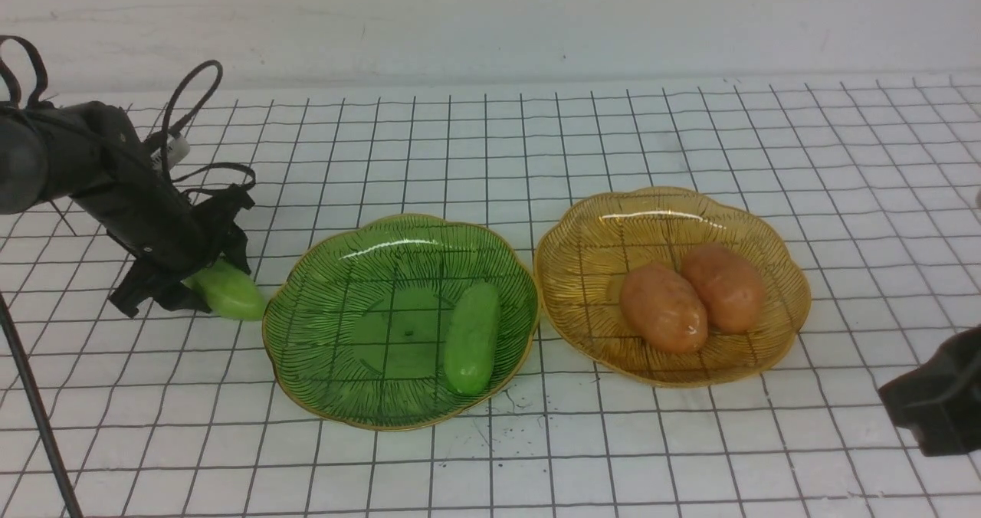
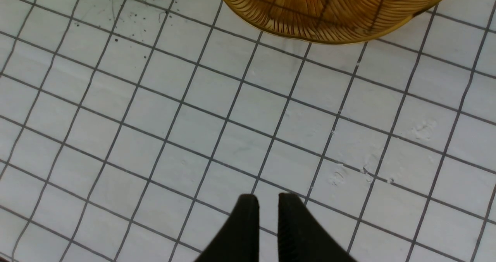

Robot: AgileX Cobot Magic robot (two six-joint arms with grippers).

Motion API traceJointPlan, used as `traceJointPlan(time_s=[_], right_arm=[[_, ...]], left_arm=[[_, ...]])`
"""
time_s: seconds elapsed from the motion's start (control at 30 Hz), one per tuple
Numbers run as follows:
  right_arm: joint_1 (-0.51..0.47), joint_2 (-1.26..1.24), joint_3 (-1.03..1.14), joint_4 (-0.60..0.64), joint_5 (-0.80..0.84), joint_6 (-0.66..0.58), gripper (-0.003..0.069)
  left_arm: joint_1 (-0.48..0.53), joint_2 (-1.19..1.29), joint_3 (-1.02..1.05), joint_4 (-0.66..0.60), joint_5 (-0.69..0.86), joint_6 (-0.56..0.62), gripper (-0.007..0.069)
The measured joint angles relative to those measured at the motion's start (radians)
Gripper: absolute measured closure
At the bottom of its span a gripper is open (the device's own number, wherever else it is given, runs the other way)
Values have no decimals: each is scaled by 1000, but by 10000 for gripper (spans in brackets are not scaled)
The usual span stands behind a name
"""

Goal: Put different types of vegetables on the plate.
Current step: 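Put the green cucumber next to the left plate into that plate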

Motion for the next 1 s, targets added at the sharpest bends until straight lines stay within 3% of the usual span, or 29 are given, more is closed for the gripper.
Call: traceJointPlan(time_s=[0.07,0.27,0.43,0.77,1.0], right_arm=[[0,0,0,0,-6,0,594],[0,0,0,0,-26,0,594],[0,0,0,0,-39,0,594],[0,-12,0,-8,-13,-26,594],[0,-181,0,-45,37,46,594]], left_arm=[[1,-24,0,12,20,63,238],[-19,-187,-38,5,158,403,238],[-118,-239,-44,-79,281,633,238],[-346,-129,-43,-53,259,726,230],[-402,-88,-42,-11,249,728,67]])
